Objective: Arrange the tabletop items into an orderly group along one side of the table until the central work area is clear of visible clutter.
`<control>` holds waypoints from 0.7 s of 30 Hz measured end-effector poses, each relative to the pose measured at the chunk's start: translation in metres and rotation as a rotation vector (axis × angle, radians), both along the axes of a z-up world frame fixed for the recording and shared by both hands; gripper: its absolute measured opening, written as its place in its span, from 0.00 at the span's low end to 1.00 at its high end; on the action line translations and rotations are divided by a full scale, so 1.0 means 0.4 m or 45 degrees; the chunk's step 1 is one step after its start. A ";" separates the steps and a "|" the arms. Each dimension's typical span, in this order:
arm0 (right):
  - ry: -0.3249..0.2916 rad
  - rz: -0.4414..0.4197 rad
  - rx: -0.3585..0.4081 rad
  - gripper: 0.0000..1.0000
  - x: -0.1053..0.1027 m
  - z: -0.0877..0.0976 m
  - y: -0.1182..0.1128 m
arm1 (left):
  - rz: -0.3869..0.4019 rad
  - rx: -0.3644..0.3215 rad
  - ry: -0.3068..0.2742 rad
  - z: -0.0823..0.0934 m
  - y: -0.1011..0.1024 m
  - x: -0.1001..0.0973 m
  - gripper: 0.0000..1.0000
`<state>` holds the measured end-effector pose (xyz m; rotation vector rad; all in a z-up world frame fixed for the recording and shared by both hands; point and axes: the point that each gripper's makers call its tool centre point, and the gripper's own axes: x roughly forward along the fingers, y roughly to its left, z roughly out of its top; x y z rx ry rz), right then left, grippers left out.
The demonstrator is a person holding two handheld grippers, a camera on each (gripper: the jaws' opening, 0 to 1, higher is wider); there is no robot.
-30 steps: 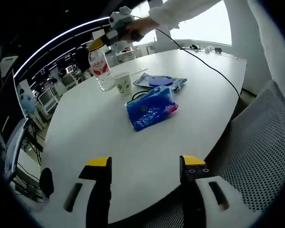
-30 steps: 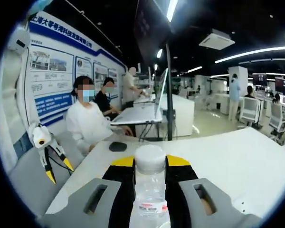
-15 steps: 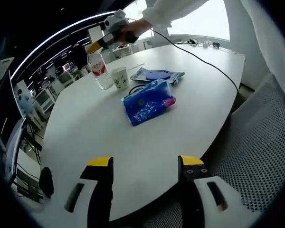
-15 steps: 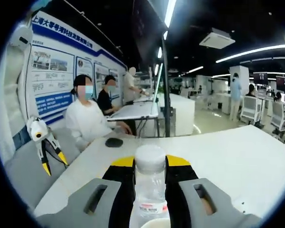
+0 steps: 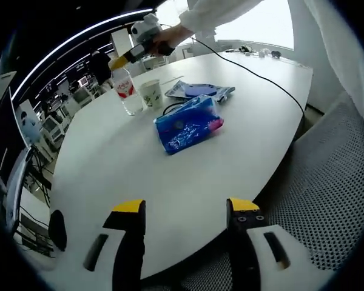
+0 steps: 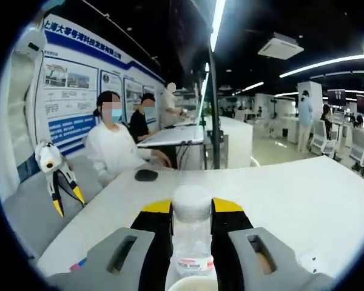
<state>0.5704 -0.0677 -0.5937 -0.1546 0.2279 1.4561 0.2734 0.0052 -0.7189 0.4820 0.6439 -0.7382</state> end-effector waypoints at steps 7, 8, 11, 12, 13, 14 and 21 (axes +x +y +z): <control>0.007 -0.016 0.008 0.20 0.007 -0.011 0.004 | -0.002 0.003 0.001 -0.001 0.001 0.000 0.52; 0.003 -0.012 0.003 0.20 0.005 -0.015 0.005 | -0.004 0.004 0.000 -0.001 0.001 0.000 0.52; -0.006 0.004 -0.014 0.20 -0.002 -0.023 0.012 | -0.002 -0.007 0.004 0.001 -0.001 -0.001 0.53; -0.011 0.011 -0.018 0.20 -0.005 -0.025 0.014 | -0.003 -0.006 0.004 0.001 -0.001 -0.001 0.53; -0.019 0.022 -0.029 0.20 -0.009 -0.030 0.016 | -0.005 -0.001 0.003 0.000 0.000 -0.001 0.53; -0.020 0.027 -0.036 0.20 -0.010 -0.033 0.017 | -0.007 0.001 0.005 -0.001 -0.001 -0.002 0.53; -0.048 0.034 -0.043 0.20 -0.001 -0.028 0.009 | -0.013 0.012 0.009 -0.005 0.001 -0.004 0.52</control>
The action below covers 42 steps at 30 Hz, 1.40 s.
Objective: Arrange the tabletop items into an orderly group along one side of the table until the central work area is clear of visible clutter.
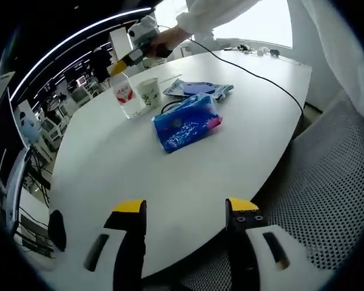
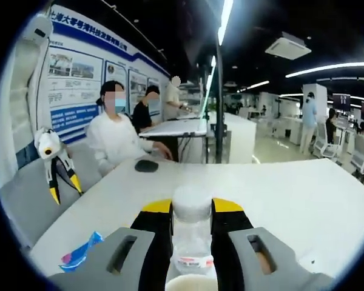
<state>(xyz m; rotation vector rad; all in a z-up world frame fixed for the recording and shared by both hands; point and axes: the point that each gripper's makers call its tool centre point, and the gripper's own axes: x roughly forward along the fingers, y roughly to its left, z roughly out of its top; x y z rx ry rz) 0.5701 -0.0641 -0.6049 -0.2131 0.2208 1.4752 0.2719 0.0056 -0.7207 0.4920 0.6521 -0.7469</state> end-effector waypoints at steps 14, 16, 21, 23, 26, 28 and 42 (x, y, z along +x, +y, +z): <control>-0.029 0.007 -0.010 0.20 0.001 -0.003 -0.018 | -0.004 0.007 0.002 -0.004 0.001 -0.001 0.52; -0.026 0.001 -0.001 0.20 0.001 -0.003 -0.019 | -0.003 0.008 0.005 -0.005 0.002 -0.002 0.52; -0.009 -0.026 0.025 0.21 0.000 -0.002 -0.020 | -0.003 0.008 0.003 -0.004 0.001 -0.002 0.53; -0.015 -0.034 0.027 0.21 -0.003 -0.003 -0.020 | -0.003 0.000 0.004 -0.002 -0.001 -0.002 0.54; 0.001 -0.063 0.045 0.21 0.002 -0.003 -0.021 | -0.008 0.005 0.003 -0.002 -0.001 -0.003 0.55; 0.018 -0.090 0.053 0.21 0.011 -0.005 -0.024 | -0.008 0.003 0.001 -0.003 -0.001 -0.002 0.55; 0.142 -0.314 0.164 0.47 0.027 0.049 -0.052 | -0.013 0.017 -0.010 -0.002 0.001 0.002 0.56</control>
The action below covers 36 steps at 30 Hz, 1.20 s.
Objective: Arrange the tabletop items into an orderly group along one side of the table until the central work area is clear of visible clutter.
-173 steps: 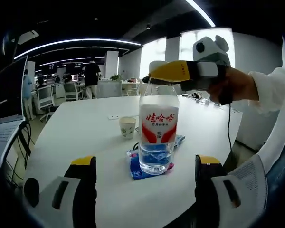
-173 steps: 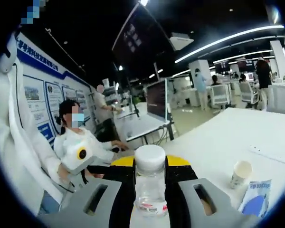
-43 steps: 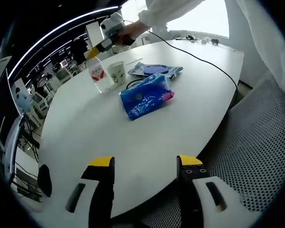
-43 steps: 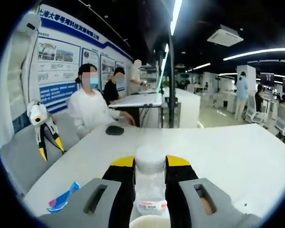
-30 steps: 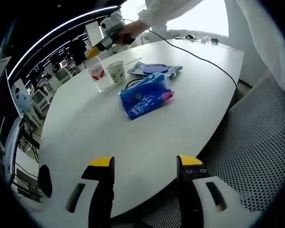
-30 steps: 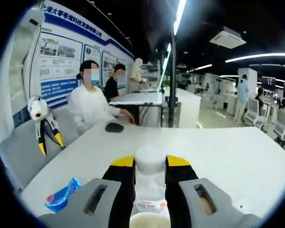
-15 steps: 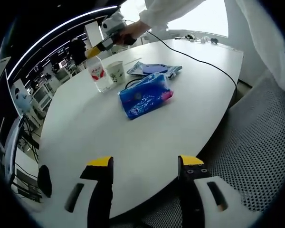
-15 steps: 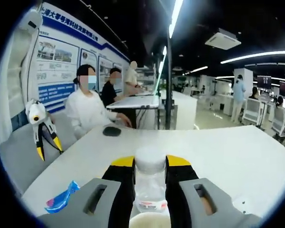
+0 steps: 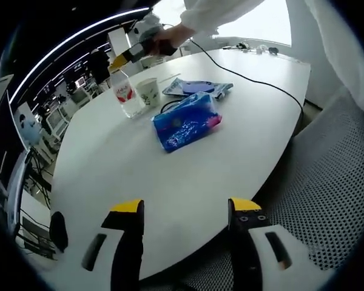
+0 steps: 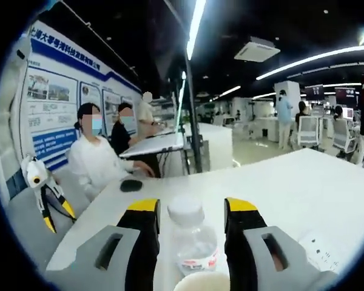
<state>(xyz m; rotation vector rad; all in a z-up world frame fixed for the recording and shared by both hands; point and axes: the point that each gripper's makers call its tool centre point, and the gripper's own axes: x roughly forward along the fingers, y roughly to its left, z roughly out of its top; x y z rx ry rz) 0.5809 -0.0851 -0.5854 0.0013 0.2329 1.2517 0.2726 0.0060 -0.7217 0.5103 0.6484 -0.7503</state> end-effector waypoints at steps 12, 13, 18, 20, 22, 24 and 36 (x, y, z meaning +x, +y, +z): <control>0.246 -0.230 0.056 0.75 -0.127 0.014 -0.068 | -0.038 0.049 -0.034 0.002 0.003 0.001 0.61; 0.248 -0.237 0.058 0.75 -0.142 0.017 -0.070 | -0.036 0.049 -0.037 0.004 0.004 0.002 0.62; 0.293 -0.309 0.097 0.81 -0.212 0.040 -0.085 | -0.065 0.061 -0.073 0.010 0.003 0.005 0.63; 0.320 -0.343 0.127 0.86 -0.251 0.050 -0.090 | -0.085 0.068 -0.071 0.008 -0.001 0.000 0.65; 0.321 -0.376 0.129 0.87 -0.293 0.052 -0.100 | -0.095 0.072 -0.077 0.010 -0.002 -0.001 0.66; 0.329 -0.397 0.124 0.87 -0.335 0.052 -0.109 | -0.106 0.075 -0.093 0.013 -0.003 0.000 0.66; 0.313 -0.578 0.143 0.86 -0.449 0.073 -0.182 | -0.126 0.056 -0.133 0.033 -0.011 -0.001 0.63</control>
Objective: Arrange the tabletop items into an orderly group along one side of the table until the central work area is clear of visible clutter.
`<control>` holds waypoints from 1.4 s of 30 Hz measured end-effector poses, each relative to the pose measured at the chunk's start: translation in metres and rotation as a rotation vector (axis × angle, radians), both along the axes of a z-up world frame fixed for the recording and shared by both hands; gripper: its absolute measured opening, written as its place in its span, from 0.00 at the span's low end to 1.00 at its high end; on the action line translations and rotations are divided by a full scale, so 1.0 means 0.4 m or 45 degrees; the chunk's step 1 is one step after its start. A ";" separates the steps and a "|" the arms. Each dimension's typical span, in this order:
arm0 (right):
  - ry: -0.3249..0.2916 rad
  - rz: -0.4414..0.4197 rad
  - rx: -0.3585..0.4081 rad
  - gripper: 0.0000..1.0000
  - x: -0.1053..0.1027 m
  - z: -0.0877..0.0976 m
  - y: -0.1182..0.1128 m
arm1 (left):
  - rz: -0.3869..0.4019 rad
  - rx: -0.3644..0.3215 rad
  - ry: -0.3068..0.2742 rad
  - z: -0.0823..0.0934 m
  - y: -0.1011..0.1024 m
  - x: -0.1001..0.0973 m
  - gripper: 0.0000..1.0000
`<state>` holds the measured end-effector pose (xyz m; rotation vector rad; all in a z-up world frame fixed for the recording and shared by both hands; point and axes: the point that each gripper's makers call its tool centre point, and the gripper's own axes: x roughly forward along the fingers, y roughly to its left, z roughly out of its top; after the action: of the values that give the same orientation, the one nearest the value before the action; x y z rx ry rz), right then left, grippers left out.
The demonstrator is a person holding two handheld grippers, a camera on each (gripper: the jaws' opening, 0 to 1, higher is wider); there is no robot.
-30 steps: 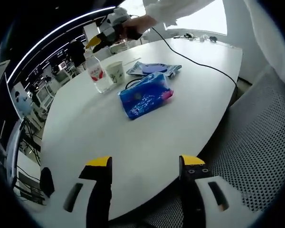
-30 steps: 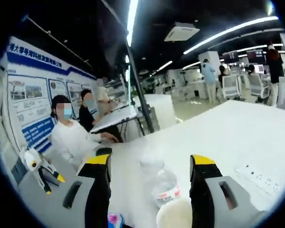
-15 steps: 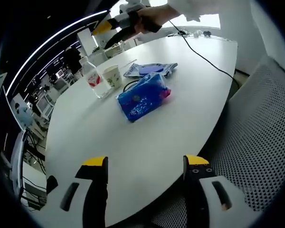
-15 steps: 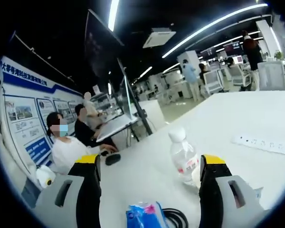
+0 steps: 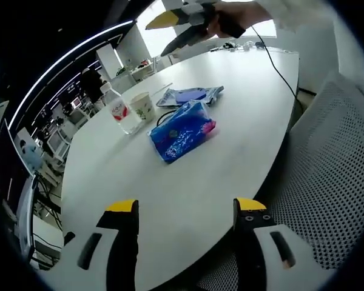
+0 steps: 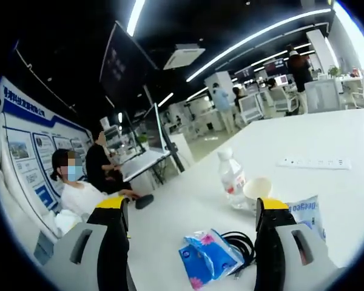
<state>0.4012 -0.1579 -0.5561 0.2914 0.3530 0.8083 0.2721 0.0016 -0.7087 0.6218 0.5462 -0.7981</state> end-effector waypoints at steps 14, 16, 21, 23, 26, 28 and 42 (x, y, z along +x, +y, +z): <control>0.051 -0.323 0.115 0.84 -0.151 -0.019 -0.088 | 0.019 -0.109 0.064 0.021 -0.011 -0.010 0.68; 0.065 -0.352 0.114 0.83 -0.177 -0.031 -0.091 | 0.009 -0.113 0.072 0.020 -0.015 -0.014 0.68; 0.072 -0.449 0.141 0.81 -0.214 -0.029 -0.115 | -0.013 -0.148 0.109 0.024 -0.026 -0.025 0.67; 0.070 -0.490 0.145 0.80 -0.241 -0.025 -0.127 | -0.006 -0.171 0.123 0.029 -0.026 -0.024 0.66; 0.079 -0.527 0.134 0.79 -0.262 -0.033 -0.140 | -0.001 -0.202 0.143 0.033 -0.029 -0.026 0.65; 0.084 -0.559 0.130 0.79 -0.277 -0.036 -0.146 | -0.009 -0.211 0.156 0.033 -0.032 -0.029 0.64; 0.051 -0.768 0.106 0.76 -0.394 -0.009 -0.154 | -0.066 -0.369 0.281 0.056 -0.057 -0.029 0.63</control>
<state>0.2435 -0.2193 -0.5595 0.4643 0.2479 0.2242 0.2606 -0.0211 -0.6863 0.2835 0.6030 -0.9807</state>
